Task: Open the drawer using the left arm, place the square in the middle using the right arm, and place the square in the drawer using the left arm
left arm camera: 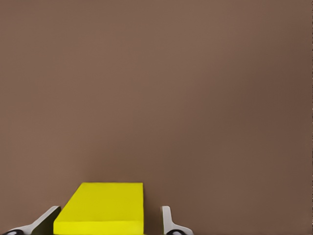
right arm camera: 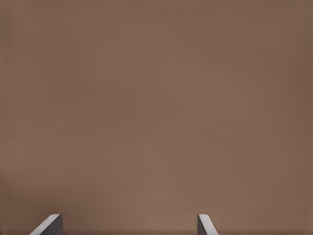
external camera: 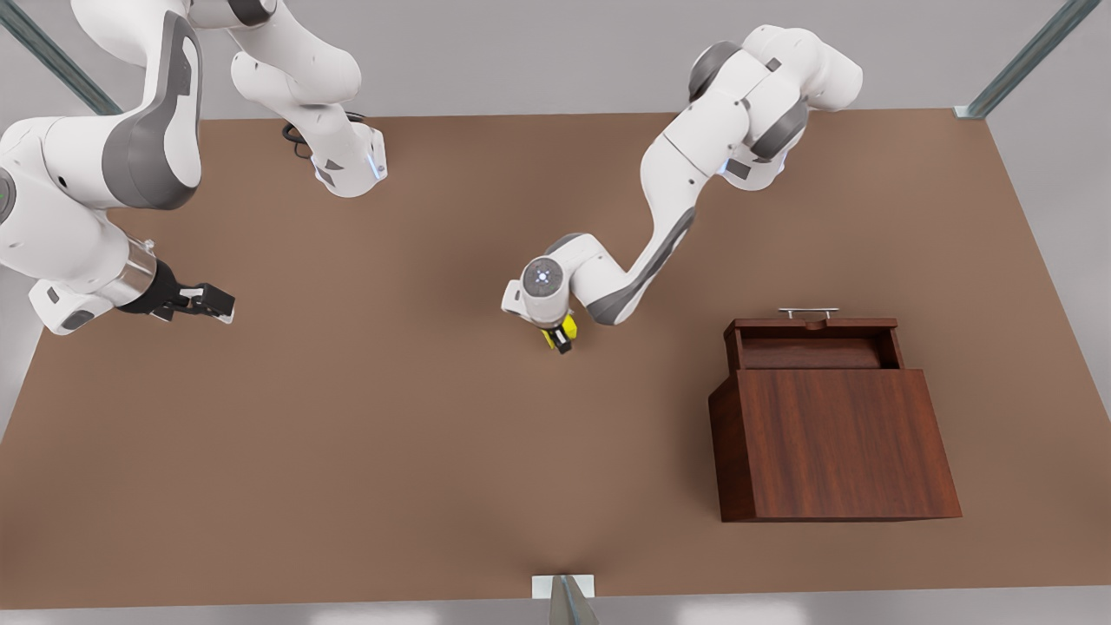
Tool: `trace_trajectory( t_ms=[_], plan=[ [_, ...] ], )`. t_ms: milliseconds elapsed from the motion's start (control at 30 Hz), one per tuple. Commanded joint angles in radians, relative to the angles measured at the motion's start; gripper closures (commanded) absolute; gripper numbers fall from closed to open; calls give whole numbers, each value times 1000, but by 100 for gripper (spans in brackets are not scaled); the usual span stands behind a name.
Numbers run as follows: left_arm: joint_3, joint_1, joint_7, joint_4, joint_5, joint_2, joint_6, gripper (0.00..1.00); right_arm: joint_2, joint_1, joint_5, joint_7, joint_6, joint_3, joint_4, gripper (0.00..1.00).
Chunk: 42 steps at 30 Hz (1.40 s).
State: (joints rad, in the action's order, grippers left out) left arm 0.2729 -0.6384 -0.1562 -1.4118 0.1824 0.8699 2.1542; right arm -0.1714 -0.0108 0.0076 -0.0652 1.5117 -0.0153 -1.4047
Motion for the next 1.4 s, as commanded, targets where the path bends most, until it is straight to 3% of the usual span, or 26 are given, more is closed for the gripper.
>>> trace_trajectory(
  t_ms=[0, 67, 200, 467, 600, 800, 900, 1000, 1100, 1233, 1267, 1300, 1367],
  plan=[
    [0, -3, 20, 0, 3, 1, 1, 5, 1, 0, 0, -1, 1, 0, 1, 0],
    [-1, -3, 20, -1, 6, 1, 1, 5, 1, 0, 0, 1, 1, 0, 0, 0],
    [-1, -3, 18, -1, 8, 0, 1, 20, 1, 0, 0, -1, 1, 0, 0, 0],
    [-14, 0, 18, -3, 22, 1, 1, 24, 1, 0, 0, -1, 1, 1, 0, 0],
    [-14, -1, 18, -3, 22, 8, 1, 35, 1, 0, 0, -1, 1, 1, 0, 0],
    [-15, 17, 23, 5, 12, -25, -20, 35, 1, 0, 0, -1, 1, 0, 1, 0],
    [-26, 31, 228, 14, -38, -132, -163, 35, 1, 0, 2, -1, 1, 0, 1, 0],
    [-66, 111, 329, 157, -83, -249, -566, 34, 1, -2, 0, -1, -1, 0, 1, 0],
    [-113, 194, 434, 157, -93, -384, -695, 34, 1, 0, 0, -2, -2, 0, 0, 0],
    [-158, 204, 710, 152, -150, -439, -698, 34, 1, 0, 0, -2, -2, 0, 0, 0],
    [-162, 250, 725, 87, -198, -498, -657, 34, 1, 0, 0, -2, -2, 0, 0, 0],
    [-164, 281, 796, -80, -230, -603, -522, 34, 1, 0, 0, -2, -2, 0, 0, 0],
    [-170, 368, 860, -223, -230, -663, -406, 34, 1, 2, 0, -2, -2, 0, 0, 0]
  ],
)
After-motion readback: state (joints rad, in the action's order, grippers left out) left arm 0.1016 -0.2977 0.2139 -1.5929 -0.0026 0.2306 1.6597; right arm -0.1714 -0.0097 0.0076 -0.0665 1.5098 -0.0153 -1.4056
